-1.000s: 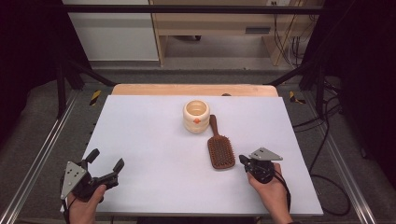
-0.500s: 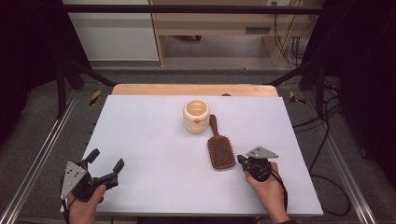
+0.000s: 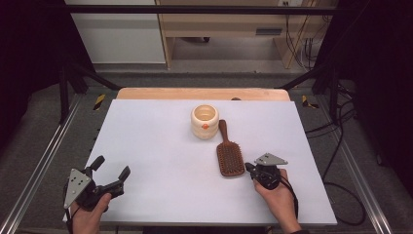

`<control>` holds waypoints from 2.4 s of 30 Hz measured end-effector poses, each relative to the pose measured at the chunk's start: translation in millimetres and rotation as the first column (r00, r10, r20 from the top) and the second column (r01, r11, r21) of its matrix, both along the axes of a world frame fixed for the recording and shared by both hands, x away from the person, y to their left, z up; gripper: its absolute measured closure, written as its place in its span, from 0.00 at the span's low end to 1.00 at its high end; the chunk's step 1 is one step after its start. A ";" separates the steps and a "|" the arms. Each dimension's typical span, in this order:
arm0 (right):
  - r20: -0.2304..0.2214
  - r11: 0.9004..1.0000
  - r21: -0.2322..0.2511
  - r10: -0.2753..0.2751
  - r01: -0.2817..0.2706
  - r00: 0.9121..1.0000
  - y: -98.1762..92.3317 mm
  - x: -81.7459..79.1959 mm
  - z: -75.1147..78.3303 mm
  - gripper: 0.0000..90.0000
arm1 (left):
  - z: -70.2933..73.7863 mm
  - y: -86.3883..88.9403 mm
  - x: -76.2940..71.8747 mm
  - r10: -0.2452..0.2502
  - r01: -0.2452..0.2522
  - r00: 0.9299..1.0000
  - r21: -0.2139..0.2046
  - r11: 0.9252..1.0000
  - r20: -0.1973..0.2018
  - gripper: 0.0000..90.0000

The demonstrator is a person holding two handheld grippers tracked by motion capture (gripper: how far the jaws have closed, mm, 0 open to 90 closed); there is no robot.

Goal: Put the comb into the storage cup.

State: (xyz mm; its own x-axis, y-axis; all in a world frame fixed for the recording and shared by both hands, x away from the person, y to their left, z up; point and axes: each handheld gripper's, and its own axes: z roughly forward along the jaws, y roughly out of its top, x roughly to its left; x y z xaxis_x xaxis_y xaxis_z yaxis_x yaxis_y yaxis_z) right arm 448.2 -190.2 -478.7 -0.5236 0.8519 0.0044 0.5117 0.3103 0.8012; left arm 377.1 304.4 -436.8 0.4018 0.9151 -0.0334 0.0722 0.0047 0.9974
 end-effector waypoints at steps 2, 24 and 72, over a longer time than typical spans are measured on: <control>-0.001 1.000 -0.007 0.000 0.000 1.000 0.7 0.0 -0.8 1.00 | -0.1 0.0 0.1 -0.001 0.001 1.000 0.000 1.000 -0.001 0.06; -0.008 0.996 -0.031 0.088 -0.088 0.996 18.3 -3.4 -3.1 1.00 | -0.6 0.0 0.3 -0.001 0.001 1.000 -0.002 1.000 -0.003 0.06; -0.025 0.953 -0.189 0.237 -0.237 0.971 87.0 24.8 -2.3 1.00 | -1.1 2.4 0.8 0.000 0.000 1.000 -0.006 1.000 -0.009 0.06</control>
